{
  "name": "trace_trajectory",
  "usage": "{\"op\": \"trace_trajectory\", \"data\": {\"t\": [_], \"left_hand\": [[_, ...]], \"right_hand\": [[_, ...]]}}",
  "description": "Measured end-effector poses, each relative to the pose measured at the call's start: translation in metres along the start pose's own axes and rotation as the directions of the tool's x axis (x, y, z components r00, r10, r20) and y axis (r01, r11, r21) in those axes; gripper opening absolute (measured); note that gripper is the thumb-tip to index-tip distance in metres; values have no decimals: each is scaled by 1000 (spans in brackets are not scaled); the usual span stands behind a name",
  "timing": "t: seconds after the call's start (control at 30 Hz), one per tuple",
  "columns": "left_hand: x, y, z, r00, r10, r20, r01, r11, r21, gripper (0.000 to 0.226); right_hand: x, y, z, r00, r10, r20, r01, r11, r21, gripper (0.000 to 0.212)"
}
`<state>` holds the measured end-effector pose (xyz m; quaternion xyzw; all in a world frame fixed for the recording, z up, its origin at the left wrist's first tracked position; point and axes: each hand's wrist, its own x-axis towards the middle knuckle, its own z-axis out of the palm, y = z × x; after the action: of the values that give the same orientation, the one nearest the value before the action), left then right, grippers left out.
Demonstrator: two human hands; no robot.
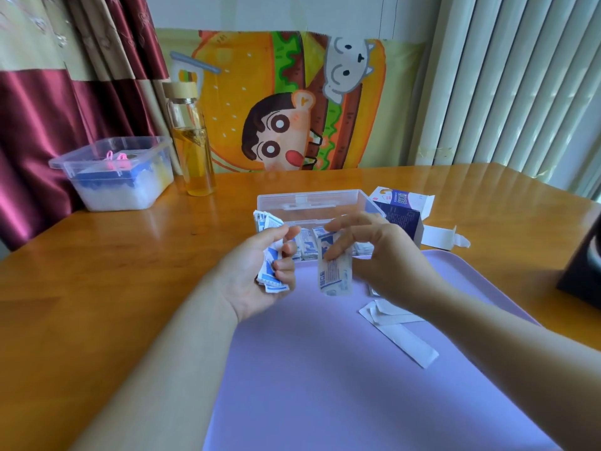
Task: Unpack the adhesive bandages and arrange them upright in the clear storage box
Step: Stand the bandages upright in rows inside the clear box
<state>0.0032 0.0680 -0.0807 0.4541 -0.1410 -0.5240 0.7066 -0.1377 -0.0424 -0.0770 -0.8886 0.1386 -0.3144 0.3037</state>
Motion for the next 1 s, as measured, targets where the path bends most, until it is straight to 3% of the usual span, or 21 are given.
{"op": "trace_trajectory", "data": {"t": [0.23, 0.3, 0.4, 0.5, 0.57, 0.63, 0.73, 0.8, 0.9, 1.0], "left_hand": [[-10, -8, 7, 987, -55, 150, 16, 969, 247, 32], [-9, -8, 7, 988, -47, 145, 7, 966, 259, 35], [-7, -7, 6, 994, -23, 105, -4, 969, 247, 21], [-5, -5, 6, 1000, -1, 30, -3, 990, 142, 13], [-4, -2, 6, 1000, 1, -15, 0, 1000, 12, 16], [-5, 0, 5, 999, -9, -47, 4, 993, -120, 20], [-6, 2, 4, 998, -20, -67, -1, 955, -297, 20], [-7, 2, 4, 998, -13, -66, -11, 936, -351, 18], [-4, 1, 3, 998, -15, -54, -1, 957, -292, 18], [-4, -3, 6, 999, -46, -14, 42, 978, -204, 25]], "right_hand": [[-2, 1, 6, 990, -85, -111, 89, 995, 33, 46], [-1, 0, 8, 992, -67, -104, 72, 996, 45, 45], [-1, 2, 9, 994, 11, -109, 5, 989, 151, 47], [0, 7, 6, 991, 26, -129, -6, 989, 146, 46], [-3, 10, 6, 998, 32, -61, -28, 998, 56, 42], [-9, 14, 12, 993, -9, 118, 22, 994, -110, 43], [-18, 23, 23, 920, -54, 389, 196, 922, -334, 55], [-18, 23, 22, 899, 21, 437, 181, 892, -414, 65], [-10, 14, 8, 939, 127, 319, 13, 915, -402, 68], [-8, -2, 1, 975, 121, 184, -91, 982, -165, 74]]}}
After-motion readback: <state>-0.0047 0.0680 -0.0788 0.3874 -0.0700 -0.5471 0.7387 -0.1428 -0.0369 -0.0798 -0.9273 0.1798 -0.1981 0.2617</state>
